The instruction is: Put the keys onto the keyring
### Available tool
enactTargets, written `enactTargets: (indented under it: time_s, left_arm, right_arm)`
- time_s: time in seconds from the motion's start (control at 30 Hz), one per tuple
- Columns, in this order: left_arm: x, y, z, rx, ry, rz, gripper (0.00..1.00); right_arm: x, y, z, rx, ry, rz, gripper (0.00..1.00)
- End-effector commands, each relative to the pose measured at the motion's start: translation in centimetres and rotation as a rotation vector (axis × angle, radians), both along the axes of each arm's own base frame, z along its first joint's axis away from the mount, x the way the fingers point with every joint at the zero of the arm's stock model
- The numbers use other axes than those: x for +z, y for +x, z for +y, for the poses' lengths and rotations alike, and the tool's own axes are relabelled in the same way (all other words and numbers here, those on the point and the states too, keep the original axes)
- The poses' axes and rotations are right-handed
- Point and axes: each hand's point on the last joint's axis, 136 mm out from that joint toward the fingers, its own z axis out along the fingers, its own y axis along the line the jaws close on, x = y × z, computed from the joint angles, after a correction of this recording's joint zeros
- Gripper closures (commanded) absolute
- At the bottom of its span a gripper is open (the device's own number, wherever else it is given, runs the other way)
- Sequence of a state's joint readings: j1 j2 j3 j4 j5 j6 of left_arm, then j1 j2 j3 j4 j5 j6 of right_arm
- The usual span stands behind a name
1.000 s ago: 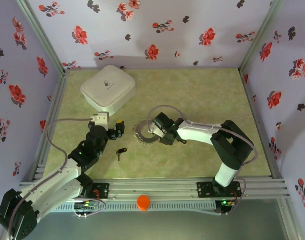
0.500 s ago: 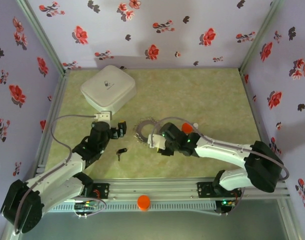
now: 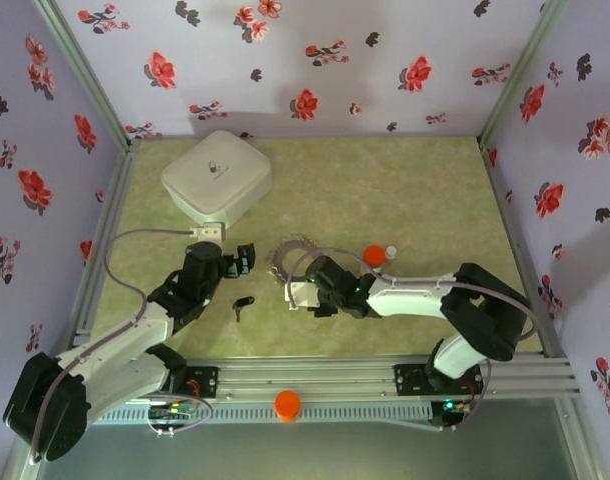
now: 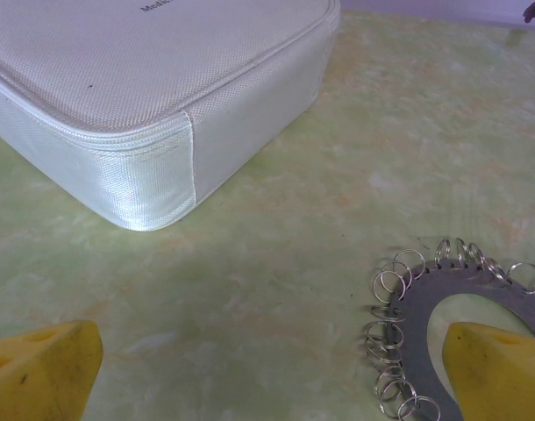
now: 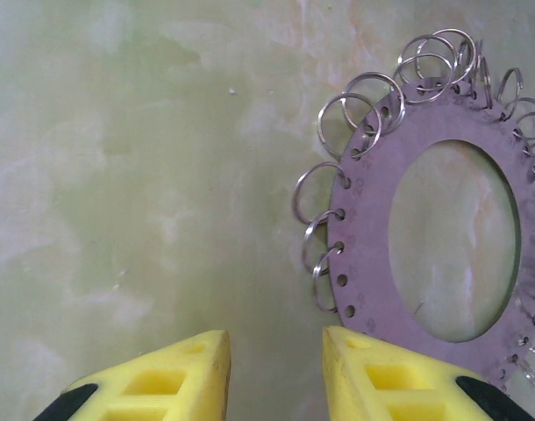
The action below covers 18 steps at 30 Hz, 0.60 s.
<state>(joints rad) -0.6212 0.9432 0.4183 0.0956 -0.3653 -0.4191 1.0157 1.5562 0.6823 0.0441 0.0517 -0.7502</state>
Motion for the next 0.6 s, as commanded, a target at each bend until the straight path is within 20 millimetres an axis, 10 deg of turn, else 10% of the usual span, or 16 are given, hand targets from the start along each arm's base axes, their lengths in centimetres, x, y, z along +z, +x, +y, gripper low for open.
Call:
enactTargets:
  time_s: [0.0, 0.57]
  left_arm:
    - [1.3, 0.5, -0.1, 0.018, -0.048, -0.032, 0.0]
    - [0.7, 0.3, -0.4, 0.007, -0.076, -0.017, 0.0]
  right_arm:
    - [-0.1, 1.0, 0.5, -0.007, -0.002, -0.065, 0.68]
    - [-1.2, 2.7, 1.0, -0.059, -0.01, -0.107, 0.79]
